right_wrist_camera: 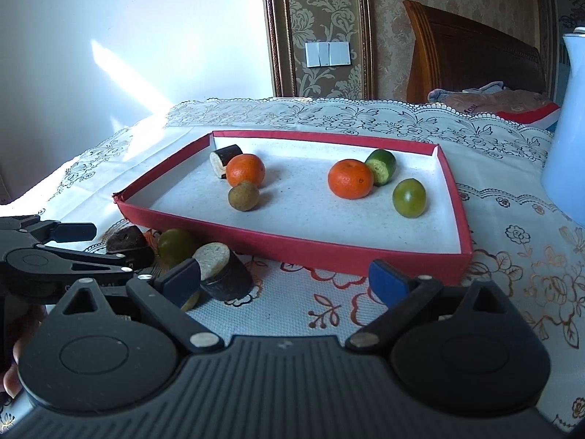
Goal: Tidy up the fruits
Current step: 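Grasp the dark eggplant chunk with the left tool while the right tool grasps a cut eggplant slice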
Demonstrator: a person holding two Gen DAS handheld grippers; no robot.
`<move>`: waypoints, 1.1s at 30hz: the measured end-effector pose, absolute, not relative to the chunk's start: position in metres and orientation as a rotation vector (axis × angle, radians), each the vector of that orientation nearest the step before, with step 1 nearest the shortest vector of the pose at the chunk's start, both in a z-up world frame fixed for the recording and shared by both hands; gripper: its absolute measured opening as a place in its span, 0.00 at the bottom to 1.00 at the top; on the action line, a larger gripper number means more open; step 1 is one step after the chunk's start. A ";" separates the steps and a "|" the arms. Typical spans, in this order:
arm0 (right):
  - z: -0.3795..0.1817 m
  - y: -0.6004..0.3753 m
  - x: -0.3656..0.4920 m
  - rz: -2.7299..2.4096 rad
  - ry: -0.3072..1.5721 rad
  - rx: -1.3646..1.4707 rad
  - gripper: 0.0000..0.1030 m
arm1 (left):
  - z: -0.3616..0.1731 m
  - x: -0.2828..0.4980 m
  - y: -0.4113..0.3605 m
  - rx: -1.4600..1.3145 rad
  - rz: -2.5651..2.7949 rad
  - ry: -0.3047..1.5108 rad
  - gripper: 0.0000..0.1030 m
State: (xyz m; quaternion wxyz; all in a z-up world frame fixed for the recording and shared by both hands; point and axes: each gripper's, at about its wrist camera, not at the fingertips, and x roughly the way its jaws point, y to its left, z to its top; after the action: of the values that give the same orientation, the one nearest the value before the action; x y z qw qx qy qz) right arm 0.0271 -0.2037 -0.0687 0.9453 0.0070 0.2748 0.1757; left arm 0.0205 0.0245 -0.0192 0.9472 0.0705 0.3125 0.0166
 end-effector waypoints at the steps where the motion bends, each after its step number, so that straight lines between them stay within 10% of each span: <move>1: -0.069 -0.201 0.027 0.359 0.560 0.013 0.95 | -0.019 0.020 0.024 0.148 0.035 0.634 0.79; 24: -0.073 -0.202 0.036 0.272 0.591 0.003 0.96 | -0.018 0.021 0.025 0.128 0.038 0.641 0.80; 33: -0.081 -0.189 0.048 0.261 0.637 -0.013 0.74 | -0.018 0.020 0.025 0.133 0.041 0.638 0.80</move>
State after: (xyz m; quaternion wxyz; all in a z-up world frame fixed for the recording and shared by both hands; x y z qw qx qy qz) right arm 0.0483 -0.1885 -0.0815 0.9414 -0.0062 0.3122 0.1277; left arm 0.0204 0.0246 -0.0177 0.9472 0.0654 0.3133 0.0202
